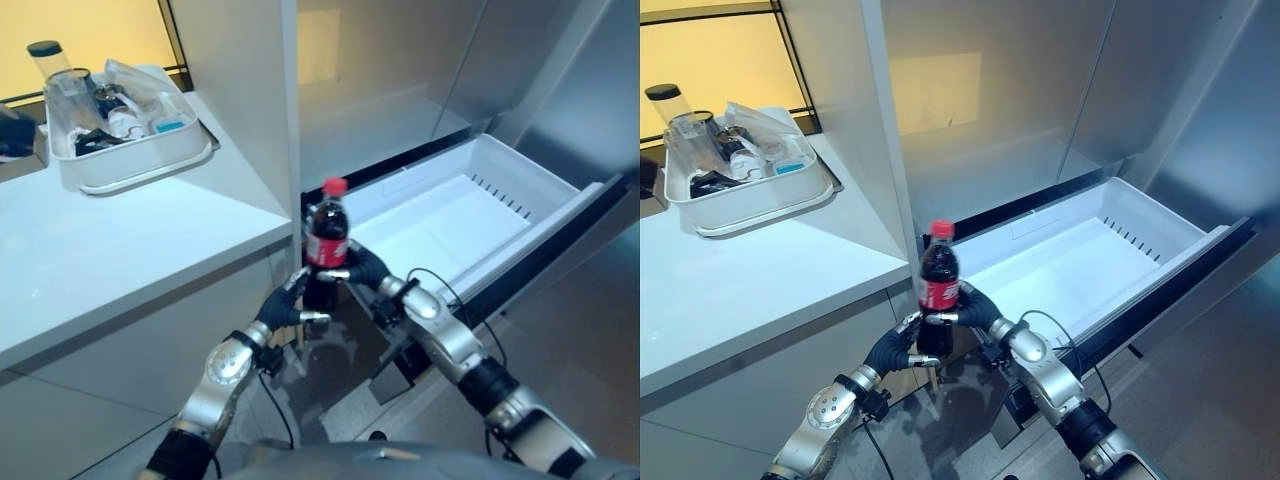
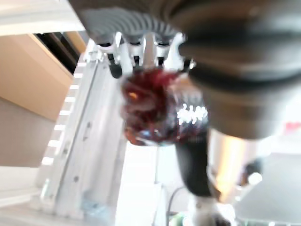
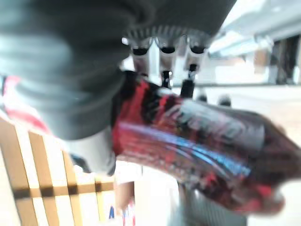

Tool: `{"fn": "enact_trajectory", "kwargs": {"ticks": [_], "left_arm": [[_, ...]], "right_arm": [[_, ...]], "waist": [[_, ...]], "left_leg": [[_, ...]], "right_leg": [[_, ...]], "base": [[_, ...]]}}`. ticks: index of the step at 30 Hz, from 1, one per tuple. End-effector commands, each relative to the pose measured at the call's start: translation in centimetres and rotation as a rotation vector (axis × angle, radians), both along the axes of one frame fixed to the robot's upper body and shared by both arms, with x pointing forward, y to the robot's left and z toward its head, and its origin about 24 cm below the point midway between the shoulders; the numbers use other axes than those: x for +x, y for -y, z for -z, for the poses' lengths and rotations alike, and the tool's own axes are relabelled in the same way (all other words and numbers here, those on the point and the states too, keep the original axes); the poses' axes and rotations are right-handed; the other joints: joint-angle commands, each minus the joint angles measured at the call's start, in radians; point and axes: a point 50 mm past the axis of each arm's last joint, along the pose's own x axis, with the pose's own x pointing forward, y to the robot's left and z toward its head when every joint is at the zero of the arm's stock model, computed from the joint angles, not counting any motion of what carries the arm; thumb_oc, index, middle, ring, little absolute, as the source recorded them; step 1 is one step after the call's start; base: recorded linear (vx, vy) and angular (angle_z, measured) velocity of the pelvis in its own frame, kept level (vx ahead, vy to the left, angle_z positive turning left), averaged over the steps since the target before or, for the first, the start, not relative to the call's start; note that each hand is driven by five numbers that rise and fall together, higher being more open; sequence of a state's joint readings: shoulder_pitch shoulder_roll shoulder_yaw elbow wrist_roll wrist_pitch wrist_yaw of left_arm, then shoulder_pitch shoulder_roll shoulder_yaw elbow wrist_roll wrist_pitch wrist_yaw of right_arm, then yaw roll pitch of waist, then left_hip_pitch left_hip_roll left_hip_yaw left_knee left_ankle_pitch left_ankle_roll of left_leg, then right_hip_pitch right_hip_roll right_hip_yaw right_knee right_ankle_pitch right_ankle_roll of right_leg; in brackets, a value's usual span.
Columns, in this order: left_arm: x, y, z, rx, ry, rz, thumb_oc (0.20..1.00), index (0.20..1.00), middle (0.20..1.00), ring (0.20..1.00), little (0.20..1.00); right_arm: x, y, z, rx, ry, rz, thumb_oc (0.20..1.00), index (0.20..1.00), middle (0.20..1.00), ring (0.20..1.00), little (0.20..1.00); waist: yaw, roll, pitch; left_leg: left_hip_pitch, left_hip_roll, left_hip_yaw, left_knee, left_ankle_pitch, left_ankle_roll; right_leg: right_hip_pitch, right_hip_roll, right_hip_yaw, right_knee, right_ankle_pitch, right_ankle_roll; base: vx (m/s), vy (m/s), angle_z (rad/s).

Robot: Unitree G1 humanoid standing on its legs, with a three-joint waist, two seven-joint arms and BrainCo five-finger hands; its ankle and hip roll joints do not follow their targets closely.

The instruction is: Take the drinks into the refrigerator

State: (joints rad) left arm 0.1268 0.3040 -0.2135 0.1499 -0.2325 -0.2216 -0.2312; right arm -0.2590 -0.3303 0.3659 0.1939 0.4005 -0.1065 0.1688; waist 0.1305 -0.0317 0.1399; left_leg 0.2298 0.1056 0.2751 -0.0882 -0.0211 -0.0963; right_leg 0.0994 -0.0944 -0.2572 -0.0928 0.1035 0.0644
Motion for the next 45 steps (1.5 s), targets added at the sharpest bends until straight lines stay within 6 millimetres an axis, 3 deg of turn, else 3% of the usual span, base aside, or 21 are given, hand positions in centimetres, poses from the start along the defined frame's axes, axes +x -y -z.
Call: {"fn": "enact_trajectory", "kwargs": {"ticks": [1, 2, 5, 12, 13, 18, 22, 25, 27, 31, 33, 36, 37, 39, 40, 41, 45], "left_arm": [[-0.4, -3.6, 0.0, 0.052, -0.002, -0.101, 1.000, 1.000, 1.000, 1.000, 1.000], [-0.7, -4.0, 0.2, 0.040, -0.015, -0.127, 1.000, 1.000, 1.000, 1.000, 1.000], [-1.0, -4.7, 0.3, 0.039, -0.021, -0.162, 1.000, 1.000, 1.000, 1.000, 1.000], [-1.6, -5.6, 0.3, 0.039, -0.030, -0.205, 1.000, 1.000, 1.000, 1.000, 1.000], [-1.8, -5.9, 0.0, 0.048, -0.019, -0.205, 1.000, 1.000, 1.000, 1.000, 1.000], [-1.4, -5.5, -1.6, 0.020, 0.045, -0.160, 1.000, 1.000, 1.000, 1.000, 1.000], [-0.6, -3.0, -5.1, -0.087, 0.183, -0.013, 1.000, 1.000, 1.000, 1.000, 1.000], [-0.4, -1.7, -6.1, -0.142, 0.223, 0.035, 1.000, 1.000, 1.000, 1.000, 1.000], [0.2, 0.1, -7.9, -0.200, 0.293, 0.105, 1.000, 1.000, 1.000, 1.000, 1.000], [0.5, 1.5, -9.4, -0.254, 0.346, 0.149, 1.000, 1.000, 1.000, 1.000, 1.000], [0.7, 2.6, -10.4, -0.293, 0.381, 0.176, 1.000, 1.000, 1.000, 1.000, 1.000], [0.9, 3.6, -11.2, -0.312, 0.411, 0.203, 1.000, 1.000, 1.000, 1.000, 1.000], [1.0, 3.7, -11.4, -0.306, 0.419, 0.206, 1.000, 1.000, 1.000, 1.000, 1.000], [1.2, 3.8, -11.7, -0.300, 0.438, 0.200, 1.000, 1.000, 1.000, 1.000, 1.000], [1.2, 3.8, -11.7, -0.298, 0.438, 0.199, 1.000, 1.000, 1.000, 1.000, 1.000], [1.5, 3.4, -11.9, -0.282, 0.451, 0.168, 1.000, 1.000, 1.000, 1.000, 1.000], [1.7, 3.2, -11.9, -0.266, 0.455, 0.145, 1.000, 1.000, 1.000, 1.000, 1.000]], "right_arm": [[2.3, 7.3, -9.9, 0.141, 0.429, 0.311, 0.200, 0.200, 0.200, 0.200, 0.200], [2.0, 8.6, -10.6, 0.165, 0.458, 0.363, 0.200, 0.200, 0.200, 0.200, 0.200], [1.6, 10.2, -11.5, 0.184, 0.503, 0.423, 0.200, 0.200, 0.200, 0.200, 0.200], [0.2, 13.0, -13.8, 0.202, 0.612, 0.522, 0.200, 0.200, 0.200, 0.200, 0.200], [-0.1, 14.0, -14.5, 0.145, 0.646, 0.569, 0.200, 0.200, 0.200, 0.200, 0.200], [1.2, 14.5, -13.6, -0.094, 0.586, 0.605, 0.200, 0.200, 0.200, 0.200, 0.200], [4.6, 14.1, -9.9, -0.372, 0.382, 0.571, 0.200, 0.200, 0.200, 0.200, 0.200], [6.4, 13.3, -9.2, -0.485, 0.329, 0.543, 0.200, 0.200, 0.200, 0.200, 0.200], [8.4, 11.8, -8.3, -0.650, 0.284, 0.509, 0.200, 0.200, 0.200, 0.200, 0.200], [9.9, 10.8, -7.0, -0.821, 0.219, 0.483, 0.200, 0.200, 0.200, 0.200, 0.200], [10.5, 9.3, -5.2, -1.032, 0.185, 0.400, 0.200, 0.200, 0.200, 0.200, 0.200], [9.3, 7.9, -0.1, -1.179, 0.060, 0.300, 0.200, 0.200, 0.200, 0.200, 0.200], [9.0, 7.5, 0.7, -1.190, 0.046, 0.285, 0.200, 0.200, 0.200, 0.200, 0.200], [7.8, 5.4, 3.5, -1.212, -0.008, 0.191, 0.200, 0.200, 0.200, 0.200, 0.200], [7.8, 5.3, 3.6, -1.211, -0.007, 0.190, 0.200, 0.200, 0.200, 0.200, 0.200], [6.5, 3.1, 5.7, -1.228, -0.022, 0.106, 0.200, 0.200, 0.200, 0.200, 0.200], [4.9, 1.5, 8.1, -1.258, -0.077, 0.015, 0.200, 0.200, 0.200, 0.200, 0.200]], "waist": [[0.023, -0.018, 0.000], [0.021, -0.017, 0.000], [0.020, -0.017, 0.000], [0.015, -0.018, 0.003], [0.014, -0.021, 0.004], [0.022, -0.030, 0.007], [0.053, -0.048, 0.032], [0.066, -0.053, 0.051], [0.089, -0.056, 0.084], [0.109, -0.053, 0.112], [0.129, -0.051, 0.134], [0.153, -0.041, 0.150], [0.158, -0.040, 0.154], [0.168, -0.035, 0.161], [0.165, -0.037, 0.158], [0.176, -0.030, 0.172], [0.182, -0.029, 0.175]], "left_leg": [[-0.026, -0.023, -0.035, 0.001, -0.037, 0.026], [-0.026, -0.023, -0.035, 0.001, -0.037, 0.025], [-0.027, -0.022, -0.035, 0.001, -0.038, 0.026], [-0.032, -0.022, -0.036, 0.001, -0.038, 0.025], [-0.034, -0.023, -0.038, 0.001, -0.038, 0.026], [-0.041, -0.022, -0.039, 0.001, -0.035, 0.024], [-0.067, -0.020, -0.048, 0.001, -0.023, 0.025], [-0.088, -0.020, -0.052, 0.001, -0.014, 0.026], [-0.125, -0.021, -0.062, 0.001, 0.003, 0.028], [-0.169, -0.023, -0.080, 0.001, 0.021, 0.029], [-0.209, -0.027, -0.100, 0.001, 0.035, 0.032], [-0.231, -0.031, -0.123, 0.001, 0.038, 0.032], [-0.242, -0.035, -0.130, 0.001, 0.044, 0.034], [-0.255, -0.037, -0.145, 0.001, 0.046, 0.034], [-0.258, -0.038, -0.147, 0.001, 0.047, 0.034], [-0.268, -0.038, -0.160, 0.001, 0.047, 0.032], [-0.288, -0.044, -0.179, 0.001, 0.054, 0.033]], "right_leg": [[0.067, -0.069, -0.080, 0.031, -0.052, 0.093], [0.066, -0.069, -0.079, 0.029, -0.050, 0.093], [0.065, -0.068, -0.077, 0.029, -0.050, 0.092], [0.059, -0.064, -0.077, 0.027, -0.050, 0.093], [0.057, -0.062, -0.076, 0.027, -0.050, 0.094], [0.051, -0.062, -0.075, 0.028, -0.048, 0.094], [0.032, -0.061, -0.079, 0.029, -0.042, 0.094], [0.015, -0.060, -0.081, 0.031, -0.038, 0.095], [-0.014, -0.062, -0.088, 0.035, -0.031, 0.095], [-0.045, -0.066, -0.102, 0.039, -0.025, 0.095], [-0.069, -0.071, -0.112, 0.040, -0.019, 0.095], [-0.072, -0.075, -0.134, 0.039, -0.022, 0.097], [-0.076, -0.080, -0.139, 0.037, -0.018, 0.096], [-0.079, -0.085, -0.153, 0.036, -0.019, 0.097], [-0.081, -0.086, -0.156, 0.036, -0.019, 0.097], [-0.083, -0.086, -0.163, 0.038, -0.023, 0.097], [-0.088, -0.092, -0.182, 0.033, -0.020, 0.095]], "base": [[0.00, 0.000, 0.00], [0.00, 0.000, 0.00], [0.00, 0.000, 0.00], [0.00, 0.000, 0.00], [0.00, 0.000, 0.00], [0.00, 0.000, 0.00], [-0.05, -0.017, -0.01], [-0.08, -0.005, 0.01], [-0.12, 0.006, 0.01], [-0.10, 0.020, 0.14], [-0.06, 0.031, 0.28], [-0.01, 0.024, 0.27], [0.01, 0.025, 0.23], [0.00, 0.016, 0.22], [-0.02, 0.009, 0.19], [-0.02, 0.000, 0.15], [0.00, -0.003, 0.18]]}}
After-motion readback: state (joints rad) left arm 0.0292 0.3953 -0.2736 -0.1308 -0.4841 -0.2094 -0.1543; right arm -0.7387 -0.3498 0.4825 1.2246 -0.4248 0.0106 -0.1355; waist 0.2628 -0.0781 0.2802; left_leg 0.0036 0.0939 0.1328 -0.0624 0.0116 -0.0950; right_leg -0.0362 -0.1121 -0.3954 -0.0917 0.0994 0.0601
